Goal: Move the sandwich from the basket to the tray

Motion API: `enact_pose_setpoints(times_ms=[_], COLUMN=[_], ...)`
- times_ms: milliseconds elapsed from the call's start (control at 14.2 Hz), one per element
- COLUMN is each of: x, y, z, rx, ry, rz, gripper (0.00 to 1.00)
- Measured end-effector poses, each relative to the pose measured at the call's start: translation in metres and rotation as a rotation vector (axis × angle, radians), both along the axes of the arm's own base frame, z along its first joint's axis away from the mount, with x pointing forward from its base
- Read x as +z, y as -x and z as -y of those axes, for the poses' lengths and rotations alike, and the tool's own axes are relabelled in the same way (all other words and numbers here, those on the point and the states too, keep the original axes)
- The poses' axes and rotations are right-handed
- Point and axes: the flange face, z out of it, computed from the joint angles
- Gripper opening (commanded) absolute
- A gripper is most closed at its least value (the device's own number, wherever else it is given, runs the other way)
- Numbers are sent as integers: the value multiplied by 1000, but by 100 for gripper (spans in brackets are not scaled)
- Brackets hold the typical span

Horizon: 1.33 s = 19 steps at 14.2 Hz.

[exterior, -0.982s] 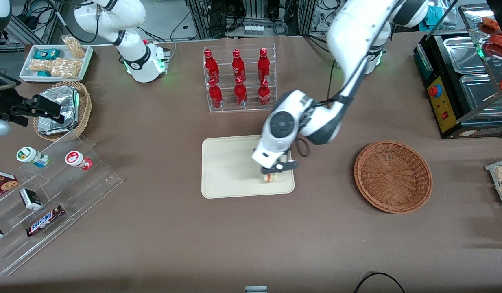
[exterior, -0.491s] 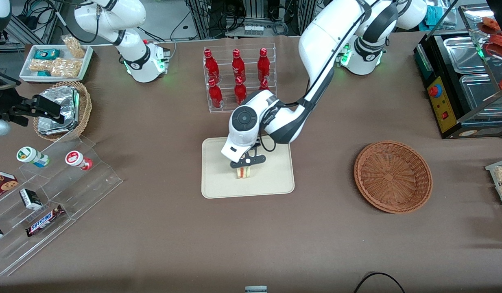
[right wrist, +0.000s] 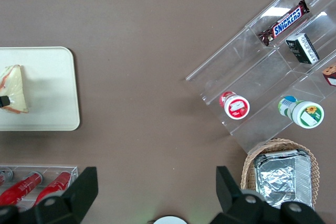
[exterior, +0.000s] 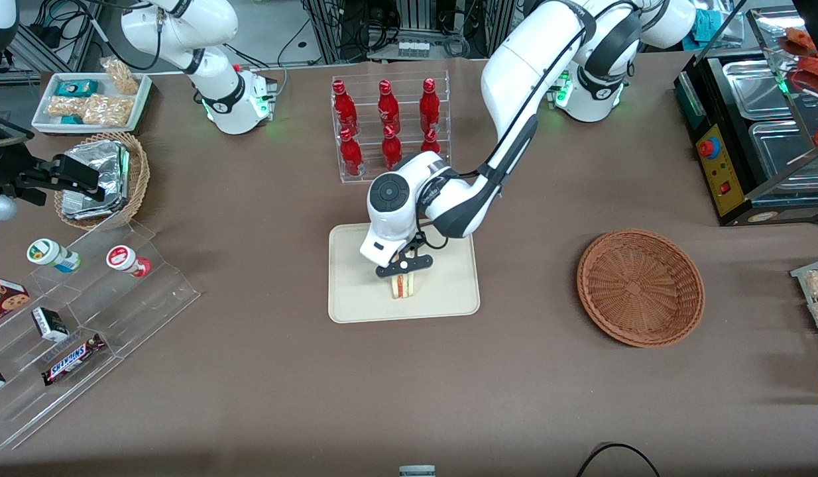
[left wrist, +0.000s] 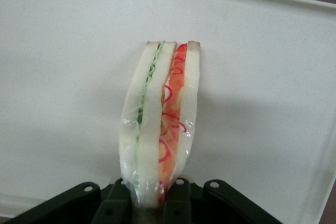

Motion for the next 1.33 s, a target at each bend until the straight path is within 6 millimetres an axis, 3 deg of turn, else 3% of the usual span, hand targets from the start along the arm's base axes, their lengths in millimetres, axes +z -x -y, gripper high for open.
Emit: enact_pose_setpoints(times_ms=[281, 421, 561, 702, 842, 912, 1193, 1333], x=[1, 17, 55, 108, 147, 156, 140, 139], y=[6, 4, 4, 7, 9, 5, -23, -39], z=[7, 12, 10, 1, -24, -41, -101, -140], rx=[18, 20, 20, 23, 47, 67, 126, 96], ry=[7, 25, 25, 15, -39, -70, -152, -166], rz=[7, 25, 36, 49, 44, 39, 26, 5], gripper=[100, 100, 100, 100, 100, 100, 100, 100])
